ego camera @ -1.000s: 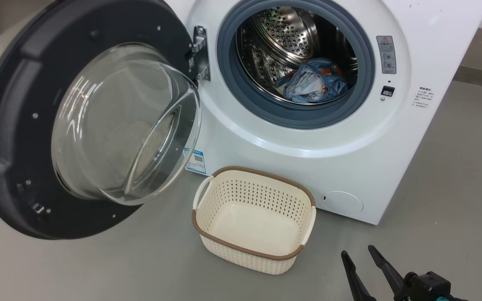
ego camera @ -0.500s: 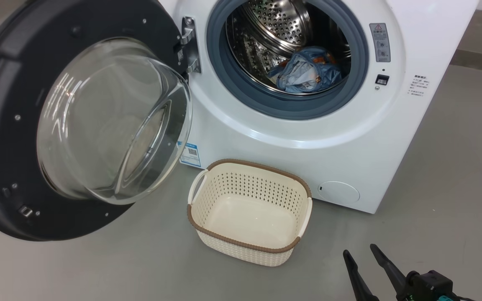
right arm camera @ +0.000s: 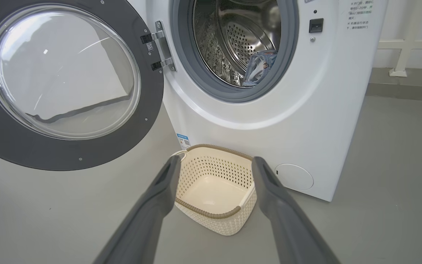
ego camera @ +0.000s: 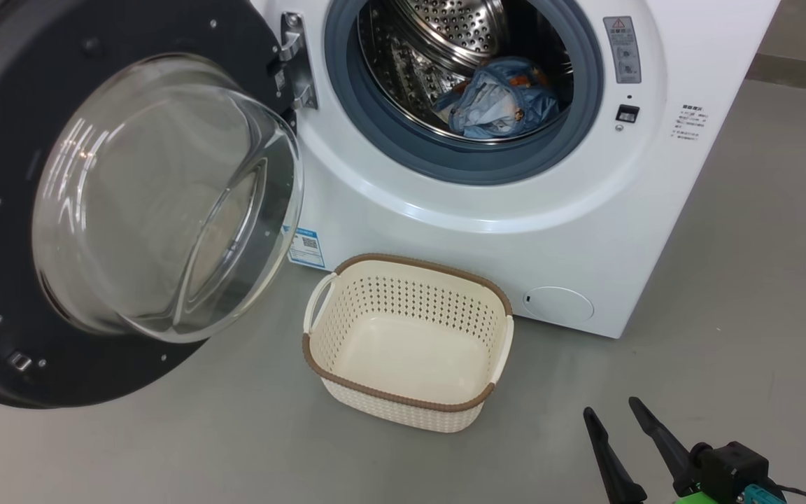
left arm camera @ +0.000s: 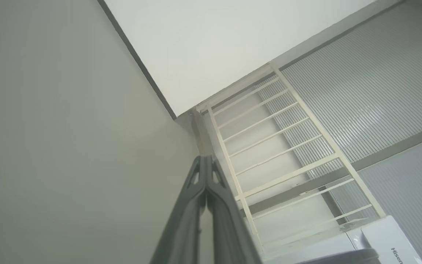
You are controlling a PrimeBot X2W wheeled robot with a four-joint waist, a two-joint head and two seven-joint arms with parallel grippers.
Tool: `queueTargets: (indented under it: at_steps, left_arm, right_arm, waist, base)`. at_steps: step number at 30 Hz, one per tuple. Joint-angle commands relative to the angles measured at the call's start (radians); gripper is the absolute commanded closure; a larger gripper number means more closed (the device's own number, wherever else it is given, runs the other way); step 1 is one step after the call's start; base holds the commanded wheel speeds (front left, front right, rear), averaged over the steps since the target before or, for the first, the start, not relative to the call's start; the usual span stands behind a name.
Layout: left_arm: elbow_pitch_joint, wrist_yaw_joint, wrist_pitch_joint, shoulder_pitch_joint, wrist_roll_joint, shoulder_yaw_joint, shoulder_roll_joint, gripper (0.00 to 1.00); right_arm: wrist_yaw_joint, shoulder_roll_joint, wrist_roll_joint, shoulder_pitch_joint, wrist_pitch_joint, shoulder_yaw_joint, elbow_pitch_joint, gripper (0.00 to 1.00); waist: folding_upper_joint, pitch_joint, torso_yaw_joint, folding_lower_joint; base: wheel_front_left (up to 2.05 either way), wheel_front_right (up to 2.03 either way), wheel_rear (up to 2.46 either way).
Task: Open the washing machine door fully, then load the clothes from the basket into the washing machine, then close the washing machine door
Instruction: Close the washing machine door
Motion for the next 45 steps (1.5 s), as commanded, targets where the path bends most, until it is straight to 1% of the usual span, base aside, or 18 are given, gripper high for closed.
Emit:
queueTargets:
  at_steps: [1,4,8,11,14,24,31,45]
  left_arm:
    - [0.006,0.003,0.027,-0.047,-0.026,0.029,0.076,1.00]
    - [0.054,0.007,0.077,-0.087,-0.077,0.045,0.092,1.00]
    - [0.089,0.000,0.150,-0.131,-0.146,0.068,0.109,1.00]
    - [0.092,-0.008,0.215,-0.173,-0.209,0.079,0.103,1.00]
    - [0.099,-0.010,0.249,-0.180,-0.226,0.075,0.101,1.00]
    - [0.125,-0.026,0.299,-0.171,-0.264,0.076,0.077,1.00]
    - [0.128,-0.037,0.351,-0.168,-0.281,0.054,0.056,1.00]
    - [0.056,-0.044,0.556,-0.095,-0.352,0.011,-0.001,1.00]
  right_arm:
    - [0.003,-0.015,0.000,-0.038,-0.005,0.019,-0.024,0.00]
    - [0.003,-0.025,-0.002,-0.040,-0.005,0.018,-0.026,0.00]
    - [0.003,-0.040,-0.001,-0.047,-0.005,0.022,-0.030,0.00]
    - [0.003,-0.052,0.000,-0.053,-0.005,0.018,-0.031,0.00]
    - [0.003,-0.061,0.000,-0.057,-0.005,0.019,-0.034,0.00]
    - [0.003,-0.080,0.008,-0.076,-0.004,0.023,-0.039,0.00]
    - [0.003,-0.084,0.005,-0.076,0.001,0.017,-0.047,0.00]
    - [0.003,-0.077,0.010,-0.077,0.006,0.022,-0.041,0.00]
  waist:
    - [-0.0001,0.006,-0.007,0.0000]
    - [-0.0001,0.016,-0.012,0.0000]
    - [-0.0001,0.035,-0.024,0.0000]
    - [-0.0001,0.050,-0.028,0.0000]
    - [-0.0001,0.063,-0.034,0.0000]
    - [-0.0001,0.098,-0.054,0.0000]
    - [-0.0001,0.115,-0.057,0.0000]
    - [-0.0001,0.105,-0.041,0.0000]
  base:
    - [0.00,0.00,0.00]
    - [0.00,0.00,0.00]
    - [0.00,0.00,0.00]
    - [0.00,0.00,0.00]
    - [0.00,0.00,0.00]
    - [0.00,0.00,0.00]
    - [0.00,0.00,0.00]
    - [0.00,0.00,0.00]
